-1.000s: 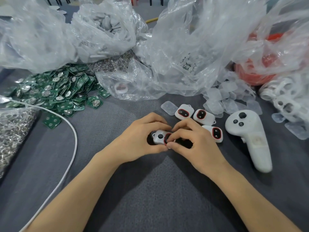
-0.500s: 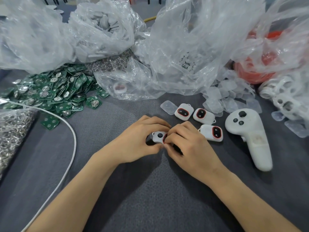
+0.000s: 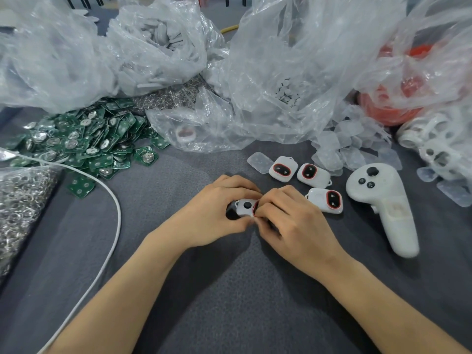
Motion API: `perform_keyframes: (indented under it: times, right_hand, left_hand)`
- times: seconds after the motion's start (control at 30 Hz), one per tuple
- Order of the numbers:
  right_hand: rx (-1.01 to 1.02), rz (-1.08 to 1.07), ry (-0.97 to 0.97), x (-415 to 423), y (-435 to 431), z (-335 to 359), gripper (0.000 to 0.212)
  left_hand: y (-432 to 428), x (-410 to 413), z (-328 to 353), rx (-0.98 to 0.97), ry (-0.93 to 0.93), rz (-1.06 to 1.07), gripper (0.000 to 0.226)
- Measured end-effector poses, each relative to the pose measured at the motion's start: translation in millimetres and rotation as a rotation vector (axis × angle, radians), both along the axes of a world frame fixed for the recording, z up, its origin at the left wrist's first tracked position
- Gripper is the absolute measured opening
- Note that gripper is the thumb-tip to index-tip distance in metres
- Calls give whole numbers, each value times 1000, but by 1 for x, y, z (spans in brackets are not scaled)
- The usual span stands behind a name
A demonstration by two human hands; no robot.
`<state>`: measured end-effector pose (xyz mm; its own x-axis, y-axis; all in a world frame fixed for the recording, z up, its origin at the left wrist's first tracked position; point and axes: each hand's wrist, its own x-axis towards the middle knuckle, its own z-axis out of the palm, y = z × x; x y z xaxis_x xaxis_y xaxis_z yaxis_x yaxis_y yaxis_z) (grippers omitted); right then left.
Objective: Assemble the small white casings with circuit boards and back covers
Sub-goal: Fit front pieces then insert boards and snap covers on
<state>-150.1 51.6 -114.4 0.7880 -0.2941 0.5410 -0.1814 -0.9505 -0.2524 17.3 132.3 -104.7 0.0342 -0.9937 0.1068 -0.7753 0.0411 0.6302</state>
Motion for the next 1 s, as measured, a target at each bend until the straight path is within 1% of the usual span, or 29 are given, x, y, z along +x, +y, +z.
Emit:
perform_keyframes:
  times: [0.13,0.27,0.5,0.6,0.67,0.73,0.83,0.9,1.0]
  right_hand:
    - [2,3,-9,-2,-1,1,8]
    - [56,1,-36,-3,-2,3,6]
    - [52,13,-5,-6,-4,5,6]
    - [89,21,-52,-6,1,5,8]
    - [108,65,-78,-5,11,3,10]
    - [159,82,-111,-2,13,1,8]
    - [295,-21,-208,-5,-4,3,5]
    - [327,-71,-225,-8,-13,4,8]
    - [381,-41,-174,-6,-11,2,19]
  left_hand:
    - [0,-1,-2,-16,-18,5,37]
    - [0,-2,-3,-23,-34,2,37]
    - [1,-3,-4,-40,-49,11,37]
    - [0,-3,-5,-59,-55,37,36]
    - [-2,-1,-4,-68,-52,64,35]
    - [-2,0,-3,-66,-56,61,34]
    - [-2,-1,-4,-67,-65,42,35]
    - [-2,-3,-4,-60,-63,34,36]
    - [-2,-2,-3,-52,-44,29,36]
